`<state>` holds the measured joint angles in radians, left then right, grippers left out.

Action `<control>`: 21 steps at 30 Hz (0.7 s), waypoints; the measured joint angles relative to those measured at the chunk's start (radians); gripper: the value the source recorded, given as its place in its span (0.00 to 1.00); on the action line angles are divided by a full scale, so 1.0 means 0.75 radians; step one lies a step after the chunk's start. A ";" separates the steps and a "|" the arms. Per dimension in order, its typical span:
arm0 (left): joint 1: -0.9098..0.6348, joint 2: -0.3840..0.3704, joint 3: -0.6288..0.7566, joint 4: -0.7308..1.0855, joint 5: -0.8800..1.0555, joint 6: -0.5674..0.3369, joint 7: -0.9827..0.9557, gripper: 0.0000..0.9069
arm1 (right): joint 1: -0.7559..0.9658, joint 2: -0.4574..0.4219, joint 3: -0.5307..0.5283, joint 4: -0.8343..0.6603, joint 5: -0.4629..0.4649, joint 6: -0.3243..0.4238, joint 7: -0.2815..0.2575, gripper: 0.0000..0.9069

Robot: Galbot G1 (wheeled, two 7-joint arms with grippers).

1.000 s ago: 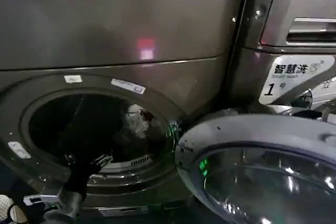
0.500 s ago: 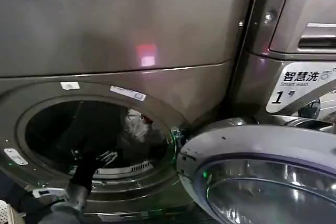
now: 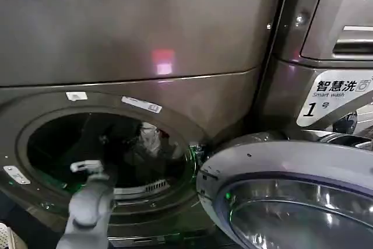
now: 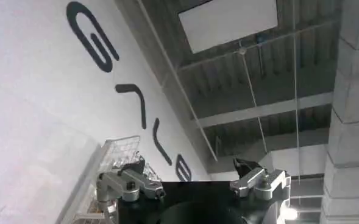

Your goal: Grasp the clothes from the dryer.

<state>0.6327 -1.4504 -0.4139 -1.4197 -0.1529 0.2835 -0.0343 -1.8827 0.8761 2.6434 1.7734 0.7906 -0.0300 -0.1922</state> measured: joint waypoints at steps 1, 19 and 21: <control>-0.032 -0.002 0.006 0.041 0.002 -0.007 0.000 1.00 | 0.000 0.000 0.000 -0.001 0.000 0.000 0.000 1.00; -0.539 0.018 0.175 0.698 0.096 0.029 0.280 1.00 | 0.021 -0.006 -0.013 -0.015 -0.008 0.009 -0.005 1.00; -0.593 0.024 0.215 0.778 0.120 0.023 0.354 1.00 | 0.021 -0.004 -0.013 -0.016 -0.009 0.011 -0.006 1.00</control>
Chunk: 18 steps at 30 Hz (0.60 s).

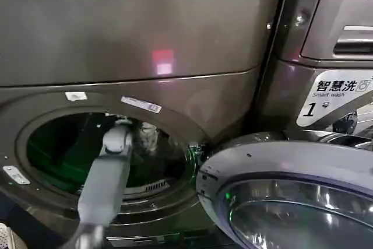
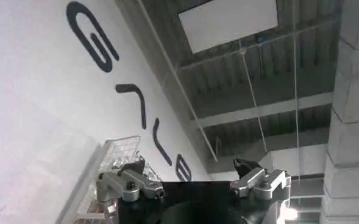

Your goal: Grasp the clothes from the dryer.

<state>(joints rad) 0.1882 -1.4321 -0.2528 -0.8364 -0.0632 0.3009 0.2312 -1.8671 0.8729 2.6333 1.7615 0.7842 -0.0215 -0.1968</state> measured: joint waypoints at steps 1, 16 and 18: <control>-0.029 0.005 0.024 0.040 0.015 -0.007 0.040 1.00 | 0.000 0.002 -0.001 -0.001 -0.001 0.002 0.000 1.00; -0.304 0.021 0.441 0.479 0.270 -0.205 0.672 1.00 | -0.011 0.012 -0.002 -0.007 -0.022 0.019 -0.011 1.00; -0.331 0.023 0.484 0.514 0.300 -0.229 0.735 1.00 | -0.014 0.013 -0.001 -0.010 -0.022 0.021 -0.013 1.00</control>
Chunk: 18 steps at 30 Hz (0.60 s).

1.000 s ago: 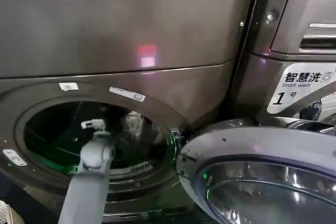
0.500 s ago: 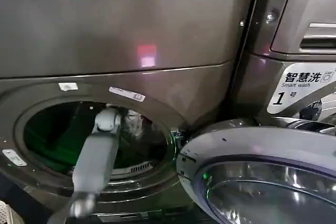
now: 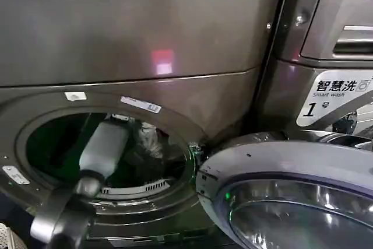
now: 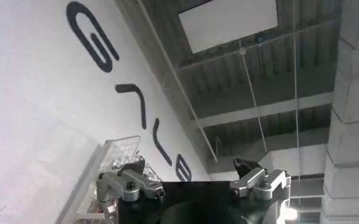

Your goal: Grasp the clothes from the dryer.

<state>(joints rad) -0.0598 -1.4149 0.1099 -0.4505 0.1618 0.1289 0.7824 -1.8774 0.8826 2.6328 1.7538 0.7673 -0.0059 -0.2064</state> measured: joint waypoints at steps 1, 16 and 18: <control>-0.010 0.002 0.019 0.019 0.012 -0.017 0.029 1.00 | -0.001 0.000 0.001 -0.001 0.000 0.001 -0.001 1.00; -0.134 0.014 0.268 0.175 0.220 -0.167 0.349 1.00 | 0.030 -0.011 -0.038 -0.001 -0.023 0.006 -0.007 1.00; -0.148 0.014 0.297 0.189 0.252 -0.178 0.375 1.00 | 0.036 -0.011 -0.045 -0.001 -0.028 0.007 -0.007 1.00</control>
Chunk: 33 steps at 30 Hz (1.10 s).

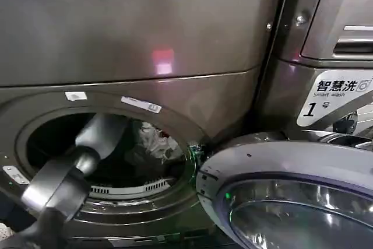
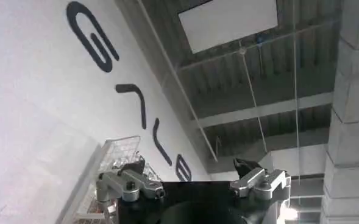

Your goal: Grasp the clothes from the dryer.

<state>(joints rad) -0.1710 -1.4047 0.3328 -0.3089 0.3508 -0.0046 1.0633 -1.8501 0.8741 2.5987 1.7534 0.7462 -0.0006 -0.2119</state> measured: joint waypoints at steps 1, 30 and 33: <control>-0.007 0.000 0.015 0.007 0.017 -0.006 0.014 1.00 | 0.004 0.000 -0.005 0.000 -0.004 0.000 0.000 1.00; 0.051 -0.035 0.071 0.109 0.103 -0.030 -0.005 0.15 | 0.016 0.016 -0.031 0.012 -0.029 0.019 -0.004 1.00; 0.054 -0.035 0.077 0.112 0.103 -0.031 -0.013 0.04 | 0.016 0.015 -0.032 0.009 -0.031 0.022 -0.004 1.00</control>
<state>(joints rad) -0.1301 -1.4312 0.3906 -0.2245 0.4278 -0.0279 1.0535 -1.8384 0.8854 2.5750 1.7605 0.7229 0.0158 -0.2147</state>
